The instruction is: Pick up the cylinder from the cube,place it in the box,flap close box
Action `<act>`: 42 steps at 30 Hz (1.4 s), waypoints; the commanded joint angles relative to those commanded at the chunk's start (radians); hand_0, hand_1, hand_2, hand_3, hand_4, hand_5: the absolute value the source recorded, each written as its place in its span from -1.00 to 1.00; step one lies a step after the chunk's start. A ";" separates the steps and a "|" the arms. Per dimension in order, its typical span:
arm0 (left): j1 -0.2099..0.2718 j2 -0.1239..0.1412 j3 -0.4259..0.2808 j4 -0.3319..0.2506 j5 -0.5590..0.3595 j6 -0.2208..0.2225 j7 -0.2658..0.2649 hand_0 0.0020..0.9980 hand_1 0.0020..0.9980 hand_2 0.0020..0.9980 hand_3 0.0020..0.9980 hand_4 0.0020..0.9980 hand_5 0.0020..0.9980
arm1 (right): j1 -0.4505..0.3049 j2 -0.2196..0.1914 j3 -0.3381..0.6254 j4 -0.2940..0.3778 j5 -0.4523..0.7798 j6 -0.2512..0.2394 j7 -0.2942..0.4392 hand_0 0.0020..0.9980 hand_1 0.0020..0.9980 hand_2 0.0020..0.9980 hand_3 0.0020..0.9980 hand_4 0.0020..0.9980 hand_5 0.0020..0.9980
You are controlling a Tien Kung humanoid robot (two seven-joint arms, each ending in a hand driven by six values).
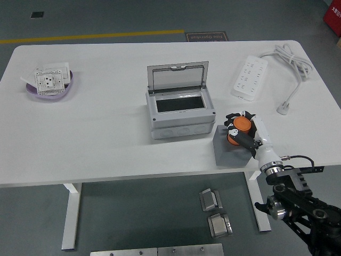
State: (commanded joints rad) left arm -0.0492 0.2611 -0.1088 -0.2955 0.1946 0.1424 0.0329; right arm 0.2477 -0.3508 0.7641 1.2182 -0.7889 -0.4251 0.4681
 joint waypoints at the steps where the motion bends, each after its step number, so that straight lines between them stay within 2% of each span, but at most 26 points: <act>1: 0.000 0.000 0.000 0.000 0.000 0.000 0.000 0.27 0.30 0.22 0.26 0.37 -0.34 | 0.001 0.000 0.001 0.001 -0.003 0.000 -0.001 -0.10 -0.33 -0.37 -0.57 -1.00 -1.00; 3: 0.000 0.000 0.000 0.000 -0.001 0.000 0.000 0.27 0.30 0.22 0.26 0.37 -0.34 | 0.003 0.000 0.003 0.002 -0.007 -0.001 -0.002 -0.10 -0.33 -0.37 -0.57 -1.00 -1.00; 4: 0.000 0.000 0.000 0.000 -0.001 0.000 0.000 0.27 0.29 0.22 0.27 0.37 -0.35 | 0.005 0.000 0.004 0.003 -0.011 -0.001 -0.003 -0.07 -0.46 -0.49 -0.59 -1.00 -1.00; 9: 0.001 -0.002 0.001 0.000 -0.001 0.000 0.001 0.27 0.29 0.22 0.27 0.37 -0.35 | 0.020 -0.002 0.013 0.009 -0.038 -0.006 -0.012 -0.07 -0.46 -0.49 -0.59 -1.00 -1.00; 10: 0.001 -0.002 0.001 0.000 -0.001 0.000 0.001 0.27 0.29 0.22 0.27 0.37 -0.34 | 0.022 -0.002 0.014 0.010 -0.041 -0.006 -0.013 0.01 -0.43 -0.49 -0.58 -1.00 -1.00; 14: 0.001 -0.004 0.001 -0.001 0.000 0.001 0.002 0.27 0.29 0.22 0.27 0.37 -0.34 | 0.038 -0.005 0.014 0.012 -0.057 -0.013 -0.021 0.01 -0.43 -0.49 -0.58 -1.00 -1.00; 16: 0.001 -0.004 0.001 -0.001 0.001 0.001 0.003 0.27 0.29 0.22 0.27 0.37 -0.34 | 0.045 -0.007 0.010 0.013 -0.066 -0.023 -0.024 0.08 -0.40 -0.50 -0.58 -1.00 -1.00; 19: 0.002 -0.004 0.003 0.000 -0.001 0.002 0.003 0.27 0.29 0.22 0.27 0.37 -0.34 | 0.066 -0.011 -0.004 0.018 -0.092 -0.055 -0.030 0.08 -0.40 -0.50 -0.58 -1.00 -1.00; 22: 0.003 -0.004 0.005 0.000 -0.002 0.002 0.003 0.27 0.30 0.22 0.27 0.37 -0.34 | 0.107 -0.017 -0.030 0.019 -0.128 -0.090 -0.044 0.10 -0.36 -0.48 -0.57 -1.00 -1.00; 27: 0.003 -0.003 0.009 0.000 -0.004 0.004 0.003 0.27 0.30 0.22 0.27 0.37 -0.34 | 0.189 -0.024 -0.084 0.011 -0.195 -0.115 -0.099 0.10 -0.36 -0.48 -0.57 -1.00 -1.00; 28: 0.003 -0.002 0.010 0.000 -0.004 0.004 0.003 0.27 0.29 0.22 0.27 0.37 -0.33 | 0.210 -0.025 -0.096 0.007 -0.212 -0.118 -0.115 -0.89 -0.60 -0.46 -0.57 -1.00 -1.00; 33: 0.005 0.003 0.018 0.002 -0.009 0.004 0.005 0.27 0.29 0.22 0.27 0.37 -0.33 | 0.314 -0.007 -0.173 -0.032 -0.300 -0.117 -0.202 -0.89 -0.60 -0.46 -0.57 -1.00 -1.00; 34: 0.006 0.004 0.021 0.002 -0.011 0.005 0.005 0.27 0.29 0.22 0.27 0.37 -0.33 | 0.341 0.001 -0.192 -0.043 -0.323 -0.114 -0.224 -1.00 -0.68 -0.48 -0.57 -1.00 -1.00; 39: 0.008 0.010 0.030 0.004 -0.019 0.007 0.009 0.27 0.29 0.22 0.27 0.37 -0.33 | 0.444 0.030 -0.267 -0.086 -0.402 -0.104 -0.280 -1.00 -0.68 -0.48 -0.57 -1.00 -1.00; 42: 0.008 0.014 0.035 0.005 -0.022 0.009 0.010 0.27 0.29 0.22 0.27 0.37 -0.32 | 0.513 0.048 -0.334 -0.136 -0.439 -0.088 -0.297 -1.00 -0.69 -0.50 -0.57 -1.00 -1.00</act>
State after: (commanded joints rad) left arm -0.0413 0.2747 -0.0740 -0.2907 0.1723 0.1511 0.0432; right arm 0.7608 -0.3023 0.4304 1.0819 -1.2281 -0.5131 0.1706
